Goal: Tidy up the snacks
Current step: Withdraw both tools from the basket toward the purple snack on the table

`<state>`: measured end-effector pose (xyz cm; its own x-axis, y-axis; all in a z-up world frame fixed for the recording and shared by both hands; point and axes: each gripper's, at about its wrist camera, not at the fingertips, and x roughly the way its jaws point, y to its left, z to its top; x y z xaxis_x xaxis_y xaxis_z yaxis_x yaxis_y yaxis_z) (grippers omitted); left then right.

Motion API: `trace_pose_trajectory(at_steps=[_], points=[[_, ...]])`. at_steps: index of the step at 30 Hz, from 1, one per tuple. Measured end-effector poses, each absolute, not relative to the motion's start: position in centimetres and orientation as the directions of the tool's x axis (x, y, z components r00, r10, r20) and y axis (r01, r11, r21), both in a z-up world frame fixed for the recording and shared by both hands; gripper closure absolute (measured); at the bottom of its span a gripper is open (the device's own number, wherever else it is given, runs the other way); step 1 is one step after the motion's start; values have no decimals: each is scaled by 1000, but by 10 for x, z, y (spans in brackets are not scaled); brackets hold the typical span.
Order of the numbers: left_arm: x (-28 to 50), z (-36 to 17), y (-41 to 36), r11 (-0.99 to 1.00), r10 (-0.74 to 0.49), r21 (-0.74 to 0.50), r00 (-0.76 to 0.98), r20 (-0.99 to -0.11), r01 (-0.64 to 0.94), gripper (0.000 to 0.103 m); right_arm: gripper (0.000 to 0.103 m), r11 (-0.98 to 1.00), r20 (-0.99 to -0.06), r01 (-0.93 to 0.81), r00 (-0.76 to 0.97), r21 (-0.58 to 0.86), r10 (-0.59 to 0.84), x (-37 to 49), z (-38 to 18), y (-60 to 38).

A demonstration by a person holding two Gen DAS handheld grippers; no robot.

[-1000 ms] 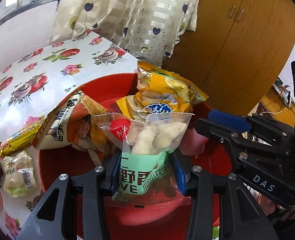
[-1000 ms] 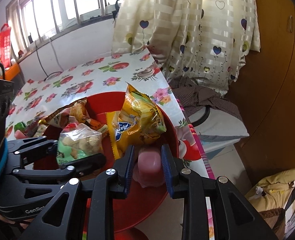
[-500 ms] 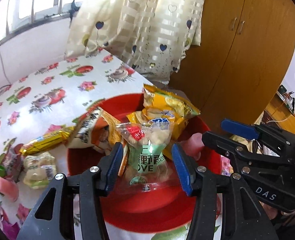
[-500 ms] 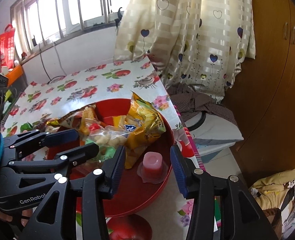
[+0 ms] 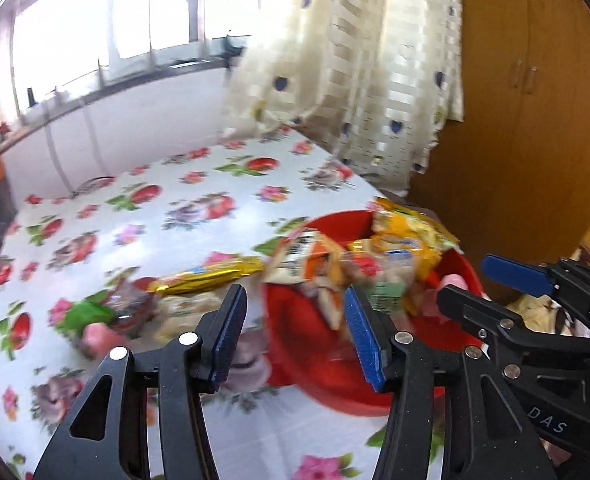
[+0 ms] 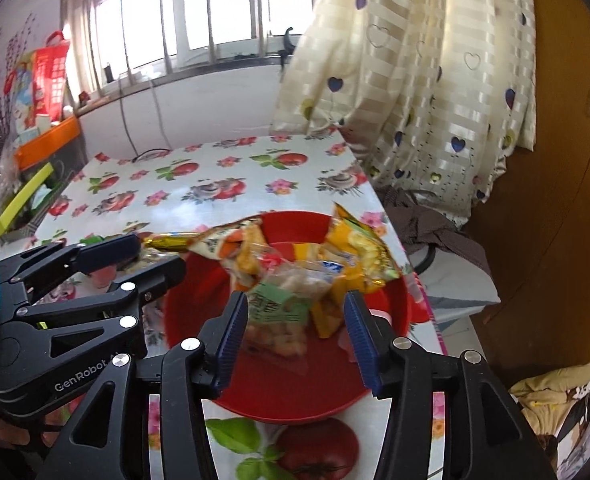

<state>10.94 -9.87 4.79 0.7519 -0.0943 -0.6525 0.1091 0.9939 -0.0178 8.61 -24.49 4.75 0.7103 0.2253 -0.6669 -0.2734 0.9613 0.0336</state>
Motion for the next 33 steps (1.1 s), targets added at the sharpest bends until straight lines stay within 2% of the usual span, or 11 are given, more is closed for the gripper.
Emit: trace_pose_trajectory(at_steps=[9,16,33], points=[[82,53,-49,996,90,39,769,-633,-84,51,54,928,-660,-371,700,-9,273,76,52,-182],[63,49,-12,980,178,51,748,-639,-190,51,53,896,-666,-445,673,-17,321,72,50,-143],[45,47,15,972,191,23,735,-650,-232,51,53,867,-676,-496,655,-47,338,63,49,-111]])
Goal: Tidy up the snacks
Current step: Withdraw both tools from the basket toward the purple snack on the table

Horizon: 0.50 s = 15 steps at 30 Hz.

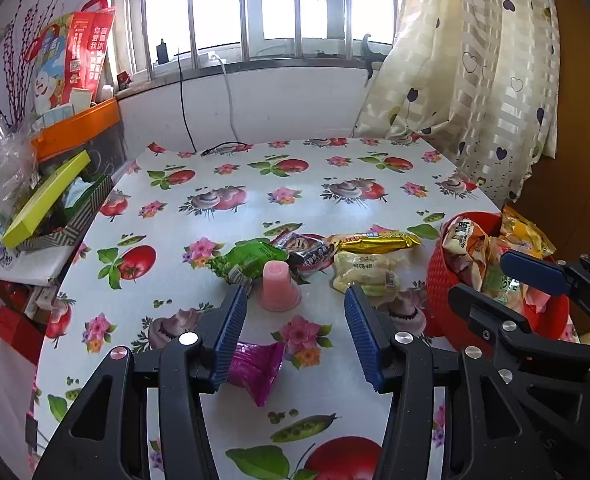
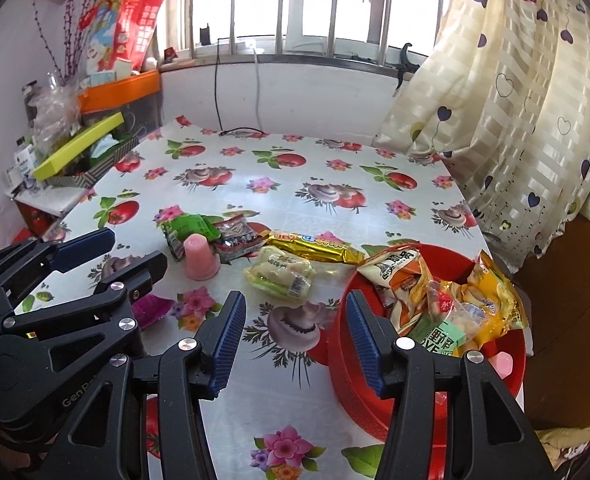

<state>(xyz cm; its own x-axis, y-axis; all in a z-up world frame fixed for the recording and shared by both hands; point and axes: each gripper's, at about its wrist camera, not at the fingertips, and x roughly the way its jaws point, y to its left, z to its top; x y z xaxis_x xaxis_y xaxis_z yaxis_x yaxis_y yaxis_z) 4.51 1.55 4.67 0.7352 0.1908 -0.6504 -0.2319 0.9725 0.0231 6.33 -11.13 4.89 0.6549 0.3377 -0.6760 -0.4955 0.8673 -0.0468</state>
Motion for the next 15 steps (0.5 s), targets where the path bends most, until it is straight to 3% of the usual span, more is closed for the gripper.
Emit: trace_pose_trajectory(at_steps=[15], points=[[37,43,27,966,204,17,722,-661,-257,51,53,854,-687,-516,645,-69,334,59,46,-97]])
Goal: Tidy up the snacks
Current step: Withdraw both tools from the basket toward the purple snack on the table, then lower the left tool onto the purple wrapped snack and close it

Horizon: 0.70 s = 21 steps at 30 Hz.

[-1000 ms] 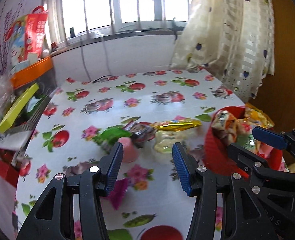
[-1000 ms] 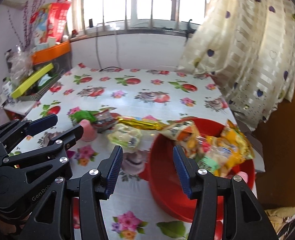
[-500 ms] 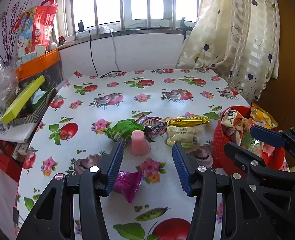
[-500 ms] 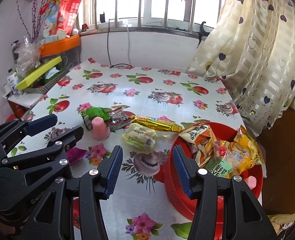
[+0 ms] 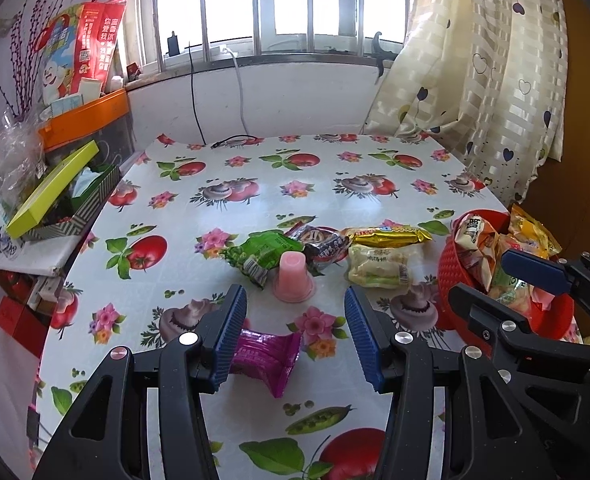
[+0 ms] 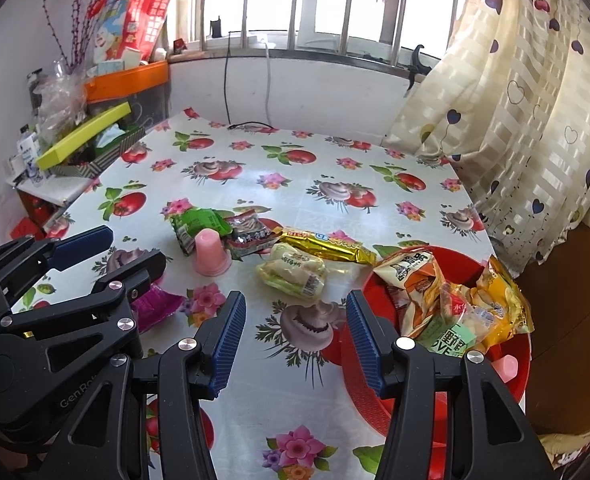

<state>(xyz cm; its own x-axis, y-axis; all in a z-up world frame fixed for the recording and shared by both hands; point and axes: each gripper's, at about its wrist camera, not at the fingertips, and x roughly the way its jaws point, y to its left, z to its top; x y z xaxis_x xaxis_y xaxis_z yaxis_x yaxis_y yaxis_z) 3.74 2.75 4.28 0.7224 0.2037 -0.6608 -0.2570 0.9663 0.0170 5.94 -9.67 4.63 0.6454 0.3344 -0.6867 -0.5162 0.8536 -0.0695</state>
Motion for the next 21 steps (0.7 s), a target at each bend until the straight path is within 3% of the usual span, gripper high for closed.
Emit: trace_pose_trajectory(at_steps=[21], points=[[32,29,47,967,158,-39,707,-689,-253,51,53,829,-714,-553,613,-83,338,59,36,-77]])
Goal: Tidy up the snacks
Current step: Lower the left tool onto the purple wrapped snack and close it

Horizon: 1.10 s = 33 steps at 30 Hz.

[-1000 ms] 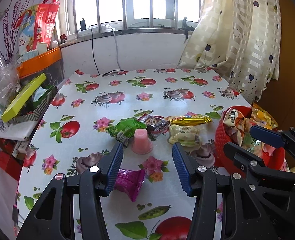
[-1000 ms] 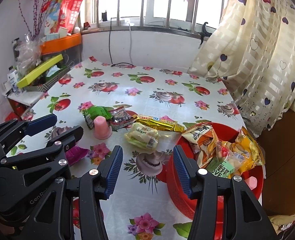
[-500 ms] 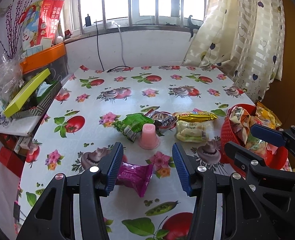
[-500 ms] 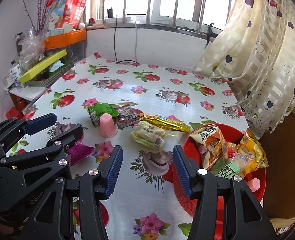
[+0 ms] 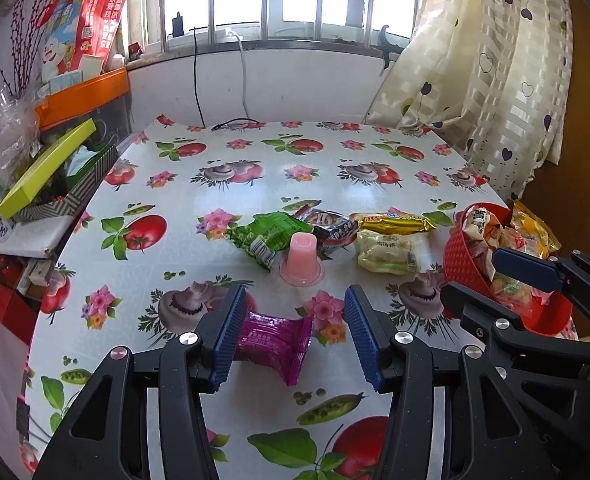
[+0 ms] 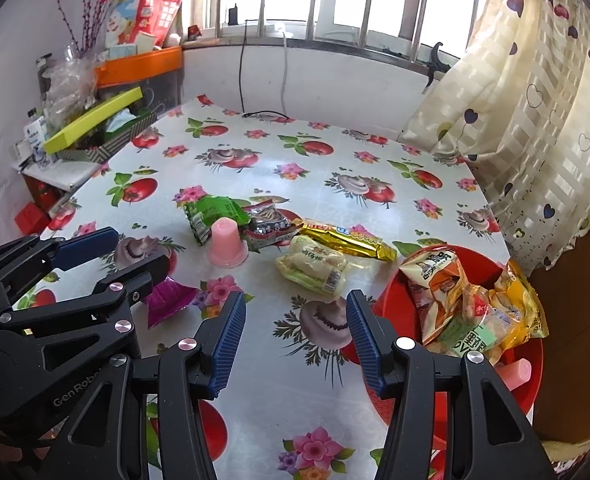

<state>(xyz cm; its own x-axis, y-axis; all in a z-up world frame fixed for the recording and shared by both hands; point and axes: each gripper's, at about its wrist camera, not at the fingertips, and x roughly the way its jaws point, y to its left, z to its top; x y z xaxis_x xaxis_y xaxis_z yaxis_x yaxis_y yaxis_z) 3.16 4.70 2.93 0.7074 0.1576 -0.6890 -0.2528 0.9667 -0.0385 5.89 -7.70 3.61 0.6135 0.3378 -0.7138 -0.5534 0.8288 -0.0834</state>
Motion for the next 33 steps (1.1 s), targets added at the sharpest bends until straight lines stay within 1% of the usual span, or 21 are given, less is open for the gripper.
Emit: trace_pose_trajectory(at_steps=[17,33], points=[[34,17,68,961,156,-52,688,-709,-271,51,53,807,-739,-584,582,-88,340,66,25,-56],[40,8,83,963,109,-98,693,-712,-252,51,52,802,-757,-592,557,-74,342,78,14,-51]])
